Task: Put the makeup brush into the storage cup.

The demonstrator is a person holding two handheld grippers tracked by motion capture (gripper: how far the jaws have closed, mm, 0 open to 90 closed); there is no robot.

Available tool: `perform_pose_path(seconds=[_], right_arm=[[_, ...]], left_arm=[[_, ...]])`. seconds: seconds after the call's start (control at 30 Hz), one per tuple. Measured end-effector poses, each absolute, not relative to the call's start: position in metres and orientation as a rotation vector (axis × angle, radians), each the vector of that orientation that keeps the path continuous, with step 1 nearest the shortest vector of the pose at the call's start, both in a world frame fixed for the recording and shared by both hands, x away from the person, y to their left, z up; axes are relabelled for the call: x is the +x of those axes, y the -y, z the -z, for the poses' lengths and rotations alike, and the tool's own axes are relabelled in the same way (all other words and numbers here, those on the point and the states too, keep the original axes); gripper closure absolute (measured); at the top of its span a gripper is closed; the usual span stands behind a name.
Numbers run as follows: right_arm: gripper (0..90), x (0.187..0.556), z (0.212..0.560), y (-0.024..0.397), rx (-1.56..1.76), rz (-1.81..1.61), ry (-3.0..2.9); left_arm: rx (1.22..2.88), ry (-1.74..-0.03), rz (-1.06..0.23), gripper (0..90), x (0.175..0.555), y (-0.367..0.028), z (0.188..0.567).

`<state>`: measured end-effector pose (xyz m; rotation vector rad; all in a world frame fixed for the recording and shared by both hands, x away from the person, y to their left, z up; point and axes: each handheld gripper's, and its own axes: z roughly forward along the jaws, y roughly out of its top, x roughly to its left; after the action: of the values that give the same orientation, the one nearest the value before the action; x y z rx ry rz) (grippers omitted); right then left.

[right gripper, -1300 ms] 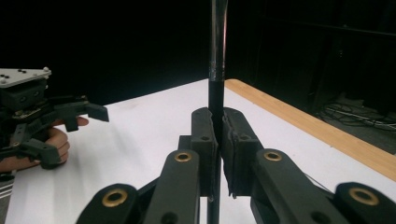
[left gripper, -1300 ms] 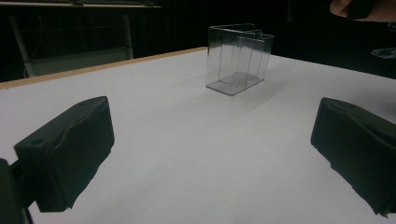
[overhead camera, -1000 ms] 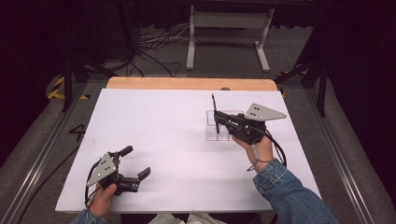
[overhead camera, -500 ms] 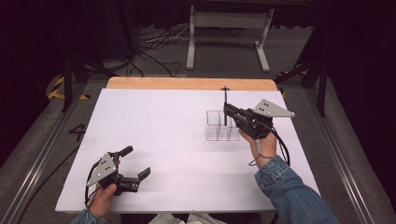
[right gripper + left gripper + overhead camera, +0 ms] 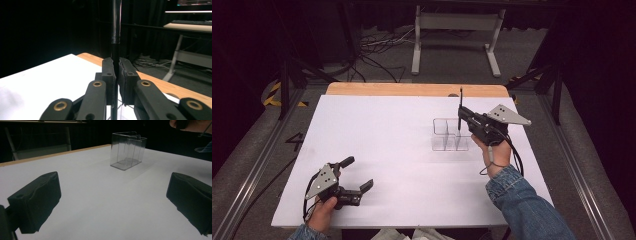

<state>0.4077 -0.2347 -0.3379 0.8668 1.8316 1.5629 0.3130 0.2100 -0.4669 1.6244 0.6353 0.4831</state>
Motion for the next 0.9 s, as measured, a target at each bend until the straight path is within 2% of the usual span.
perform_pose_path(seconds=[0.9], right_arm=[[83.8,0.428,0.354,0.227,0.959,-1.467,-1.775]], left_arm=[[1.635,-0.635,-0.486,0.1,0.313,-0.21,0.467]])
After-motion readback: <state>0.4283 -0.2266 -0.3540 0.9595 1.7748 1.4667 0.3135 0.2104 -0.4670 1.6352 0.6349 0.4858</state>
